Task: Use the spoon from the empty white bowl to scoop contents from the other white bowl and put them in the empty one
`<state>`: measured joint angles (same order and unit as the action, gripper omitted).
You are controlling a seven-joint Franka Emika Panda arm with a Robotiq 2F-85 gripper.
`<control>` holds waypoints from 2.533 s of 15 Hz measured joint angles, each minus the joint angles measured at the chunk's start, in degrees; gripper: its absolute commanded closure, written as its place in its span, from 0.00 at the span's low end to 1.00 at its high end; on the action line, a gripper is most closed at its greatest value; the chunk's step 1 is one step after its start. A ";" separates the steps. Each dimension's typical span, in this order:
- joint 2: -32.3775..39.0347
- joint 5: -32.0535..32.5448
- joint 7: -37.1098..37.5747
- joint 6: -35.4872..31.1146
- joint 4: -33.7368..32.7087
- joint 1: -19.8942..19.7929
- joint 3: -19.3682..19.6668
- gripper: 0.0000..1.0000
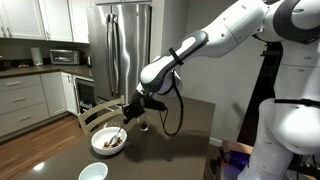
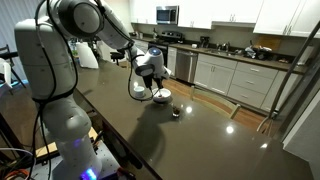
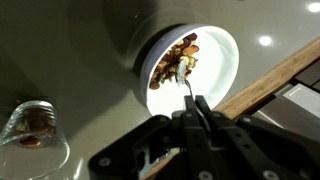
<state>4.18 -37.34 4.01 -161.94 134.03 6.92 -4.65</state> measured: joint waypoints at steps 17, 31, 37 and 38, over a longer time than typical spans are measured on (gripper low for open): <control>0.36 2.77 2.45 0.02 0.00 0.01 0.02 0.98; 2.37 -23.76 -15.00 0.17 -0.10 0.07 -4.00 0.98; 2.52 -37.06 -25.94 1.07 -0.10 0.05 -4.86 0.98; 2.53 -39.11 -27.71 1.55 -0.10 0.00 -4.84 0.98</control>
<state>6.71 -76.45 -23.70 -160.39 133.94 6.92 -9.48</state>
